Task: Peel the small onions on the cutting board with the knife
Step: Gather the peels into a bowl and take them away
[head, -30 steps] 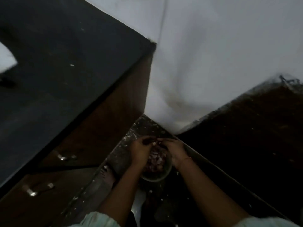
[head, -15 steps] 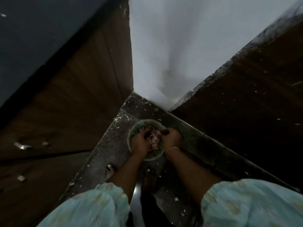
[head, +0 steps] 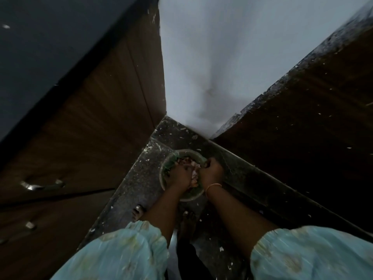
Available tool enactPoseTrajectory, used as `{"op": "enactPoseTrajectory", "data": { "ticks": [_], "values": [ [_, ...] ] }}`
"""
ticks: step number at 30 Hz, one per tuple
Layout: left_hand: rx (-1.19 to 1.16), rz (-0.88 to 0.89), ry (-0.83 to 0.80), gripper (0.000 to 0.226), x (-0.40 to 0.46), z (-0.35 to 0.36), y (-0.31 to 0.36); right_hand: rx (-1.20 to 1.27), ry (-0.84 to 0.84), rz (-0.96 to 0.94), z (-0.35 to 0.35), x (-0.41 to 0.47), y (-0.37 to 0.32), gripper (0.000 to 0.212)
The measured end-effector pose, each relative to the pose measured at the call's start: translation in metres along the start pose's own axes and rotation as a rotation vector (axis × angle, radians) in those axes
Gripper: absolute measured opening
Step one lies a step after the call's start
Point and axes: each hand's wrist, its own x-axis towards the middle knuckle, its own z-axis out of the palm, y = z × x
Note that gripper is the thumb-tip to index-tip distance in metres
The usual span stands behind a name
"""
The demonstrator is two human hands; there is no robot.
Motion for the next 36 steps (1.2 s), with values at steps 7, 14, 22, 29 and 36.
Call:
{"op": "enactPoseTrajectory", "data": {
  "ticks": [7, 14, 22, 29, 36],
  "values": [
    [0.071, 0.034, 0.096, 0.033, -0.011, -0.01, 0.005, -0.071, -0.149, -0.03, 0.0, 0.002, -0.001, 0.03],
    [-0.057, -0.007, 0.022, 0.05, -0.007, -0.006, 0.012, -0.077, -0.129, -0.022, 0.008, -0.005, -0.005, 0.028],
    [-0.186, 0.022, 0.182, 0.015, -0.032, -0.032, 0.026, -0.008, -0.023, -0.04, 0.005, -0.019, -0.03, 0.044],
    [-0.536, 0.295, 0.269, 0.014, -0.067, -0.135, 0.11, 0.141, 0.217, -0.232, -0.026, -0.036, -0.146, 0.02],
    [-0.699, 0.661, 0.484, 0.025, -0.133, -0.313, 0.14, 0.075, 0.218, -0.833, 0.013, -0.133, -0.303, 0.03]
  ]
}}
